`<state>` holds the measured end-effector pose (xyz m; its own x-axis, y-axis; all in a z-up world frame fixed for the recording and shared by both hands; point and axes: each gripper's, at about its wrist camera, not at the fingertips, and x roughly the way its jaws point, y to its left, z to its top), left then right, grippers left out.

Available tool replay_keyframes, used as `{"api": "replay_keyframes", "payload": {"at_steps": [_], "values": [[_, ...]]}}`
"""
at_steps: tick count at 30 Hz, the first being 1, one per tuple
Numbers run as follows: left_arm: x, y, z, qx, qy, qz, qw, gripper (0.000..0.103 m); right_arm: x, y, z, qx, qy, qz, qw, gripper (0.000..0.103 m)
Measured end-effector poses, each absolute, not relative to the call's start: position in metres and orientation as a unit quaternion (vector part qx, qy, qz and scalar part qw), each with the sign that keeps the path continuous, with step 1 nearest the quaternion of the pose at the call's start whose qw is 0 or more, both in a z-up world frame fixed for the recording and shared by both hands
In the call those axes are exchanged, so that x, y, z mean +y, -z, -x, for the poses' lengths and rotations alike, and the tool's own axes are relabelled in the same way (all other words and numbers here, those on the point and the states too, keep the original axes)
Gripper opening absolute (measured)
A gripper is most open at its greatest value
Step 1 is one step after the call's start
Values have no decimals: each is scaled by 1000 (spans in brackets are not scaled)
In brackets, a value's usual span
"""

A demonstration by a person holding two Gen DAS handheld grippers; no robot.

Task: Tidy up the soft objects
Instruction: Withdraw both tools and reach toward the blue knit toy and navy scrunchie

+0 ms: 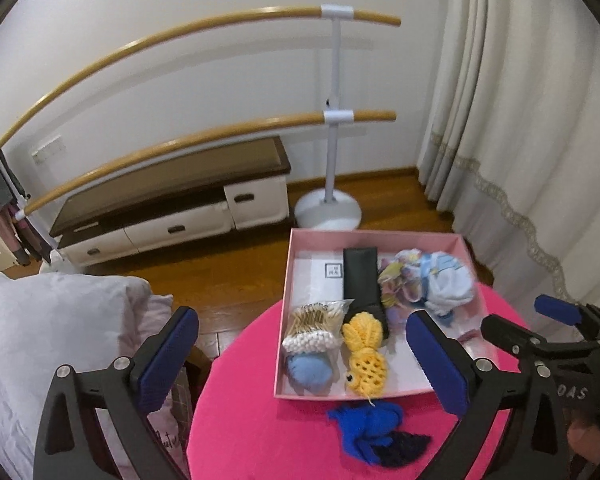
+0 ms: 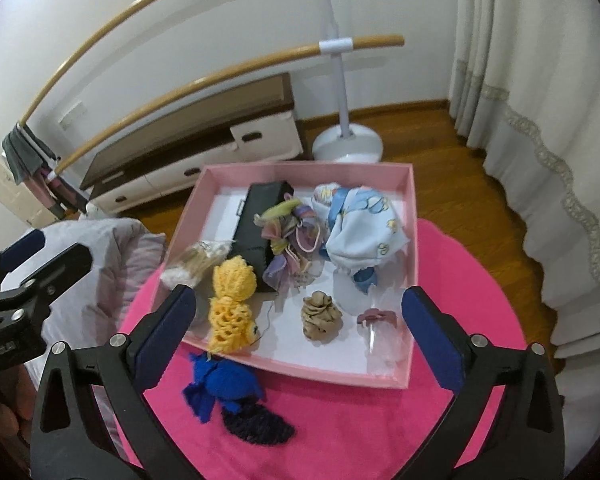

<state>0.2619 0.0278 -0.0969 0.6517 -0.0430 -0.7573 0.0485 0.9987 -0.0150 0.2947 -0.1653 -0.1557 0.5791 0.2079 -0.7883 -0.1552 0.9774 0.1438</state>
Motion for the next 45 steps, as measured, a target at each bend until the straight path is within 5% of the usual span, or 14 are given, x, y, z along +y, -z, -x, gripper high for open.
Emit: {"api": "replay_keyframes", "payload": {"at_steps": [18, 27, 45], "values": [[37, -26, -58, 329, 44, 29, 943, 103, -197, 22, -122, 385, -76, -70, 917, 103], [44, -51, 19, 299, 42, 37, 953, 103, -195, -31, -36, 288, -66, -65, 953, 103], [55, -1, -5, 381, 20, 40, 923, 103, -182, 14, -60, 329, -64, -35, 942, 103]]}}
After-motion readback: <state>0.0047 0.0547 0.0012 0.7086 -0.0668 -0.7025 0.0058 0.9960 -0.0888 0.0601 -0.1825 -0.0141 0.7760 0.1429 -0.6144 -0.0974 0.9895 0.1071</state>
